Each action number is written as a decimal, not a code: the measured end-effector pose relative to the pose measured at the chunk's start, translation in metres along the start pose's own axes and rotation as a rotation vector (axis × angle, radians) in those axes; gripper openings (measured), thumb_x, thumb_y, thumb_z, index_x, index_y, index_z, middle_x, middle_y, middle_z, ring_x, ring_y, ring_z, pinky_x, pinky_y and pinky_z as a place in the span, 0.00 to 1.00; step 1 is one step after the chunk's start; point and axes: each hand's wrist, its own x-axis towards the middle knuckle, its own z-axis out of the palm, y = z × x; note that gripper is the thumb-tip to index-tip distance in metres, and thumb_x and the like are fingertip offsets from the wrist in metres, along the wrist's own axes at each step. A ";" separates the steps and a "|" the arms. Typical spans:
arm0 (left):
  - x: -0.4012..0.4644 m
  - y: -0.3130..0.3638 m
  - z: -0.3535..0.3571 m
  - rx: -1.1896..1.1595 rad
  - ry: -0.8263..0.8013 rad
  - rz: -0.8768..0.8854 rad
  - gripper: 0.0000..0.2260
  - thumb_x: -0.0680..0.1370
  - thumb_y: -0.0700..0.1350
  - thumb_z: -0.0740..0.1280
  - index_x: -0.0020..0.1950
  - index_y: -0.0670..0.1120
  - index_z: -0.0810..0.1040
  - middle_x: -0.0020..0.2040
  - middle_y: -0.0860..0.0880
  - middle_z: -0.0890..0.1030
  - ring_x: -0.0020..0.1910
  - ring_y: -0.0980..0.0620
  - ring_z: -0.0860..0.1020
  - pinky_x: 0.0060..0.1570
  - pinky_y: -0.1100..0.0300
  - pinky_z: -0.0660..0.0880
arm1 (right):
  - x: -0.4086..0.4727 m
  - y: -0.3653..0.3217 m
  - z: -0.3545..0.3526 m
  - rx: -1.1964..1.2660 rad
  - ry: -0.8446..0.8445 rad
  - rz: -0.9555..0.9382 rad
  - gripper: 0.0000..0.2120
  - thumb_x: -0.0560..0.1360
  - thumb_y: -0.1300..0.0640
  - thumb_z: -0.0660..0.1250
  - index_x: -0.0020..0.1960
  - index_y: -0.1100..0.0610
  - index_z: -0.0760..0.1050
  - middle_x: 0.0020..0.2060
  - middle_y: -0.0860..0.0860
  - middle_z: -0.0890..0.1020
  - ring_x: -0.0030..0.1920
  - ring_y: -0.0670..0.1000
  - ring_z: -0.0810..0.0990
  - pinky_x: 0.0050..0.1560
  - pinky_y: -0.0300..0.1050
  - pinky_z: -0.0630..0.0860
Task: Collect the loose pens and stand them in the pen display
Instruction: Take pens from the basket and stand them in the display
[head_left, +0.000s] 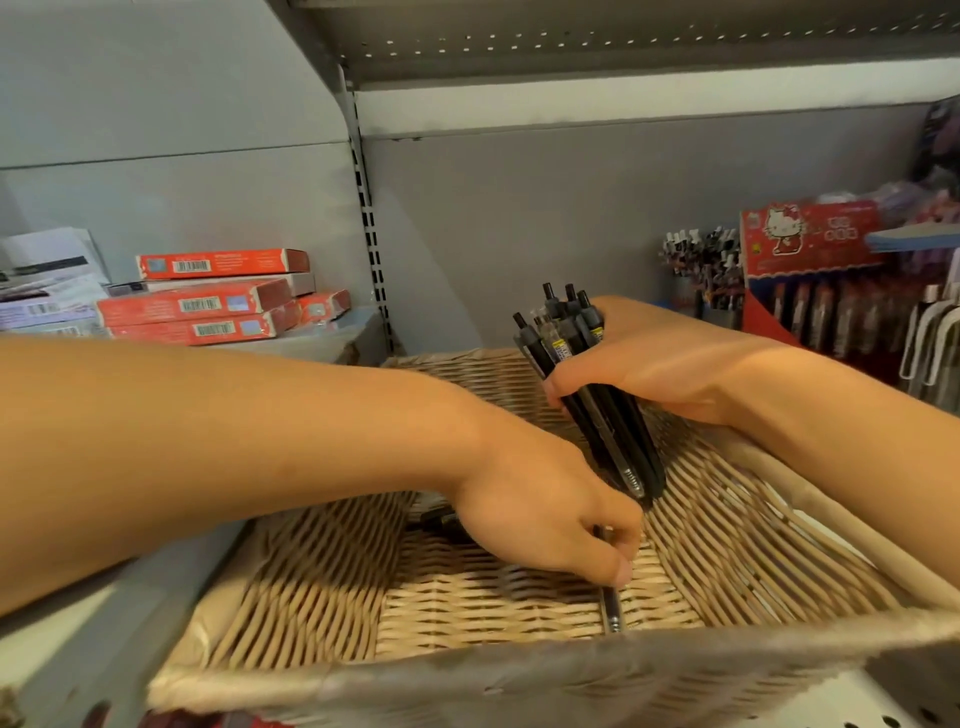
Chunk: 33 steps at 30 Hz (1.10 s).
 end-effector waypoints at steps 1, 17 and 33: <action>0.003 -0.001 0.000 0.002 0.034 -0.003 0.12 0.83 0.57 0.59 0.57 0.53 0.77 0.46 0.57 0.79 0.46 0.59 0.75 0.48 0.61 0.71 | 0.000 0.000 0.000 0.012 0.008 0.005 0.14 0.65 0.59 0.79 0.48 0.51 0.80 0.36 0.45 0.86 0.38 0.46 0.86 0.44 0.47 0.82; -0.029 -0.069 -0.015 -1.040 0.683 -0.279 0.16 0.75 0.38 0.75 0.58 0.46 0.74 0.45 0.44 0.86 0.44 0.50 0.86 0.40 0.60 0.82 | -0.007 -0.002 -0.002 0.432 0.116 0.072 0.12 0.75 0.67 0.71 0.58 0.63 0.79 0.52 0.62 0.86 0.54 0.59 0.86 0.63 0.61 0.79; -0.027 -0.042 -0.026 -1.098 0.898 -0.224 0.05 0.83 0.40 0.64 0.52 0.42 0.79 0.36 0.47 0.83 0.33 0.55 0.82 0.37 0.63 0.82 | -0.004 -0.005 -0.002 0.830 0.122 0.024 0.04 0.77 0.63 0.70 0.50 0.62 0.82 0.36 0.54 0.85 0.36 0.51 0.85 0.36 0.43 0.83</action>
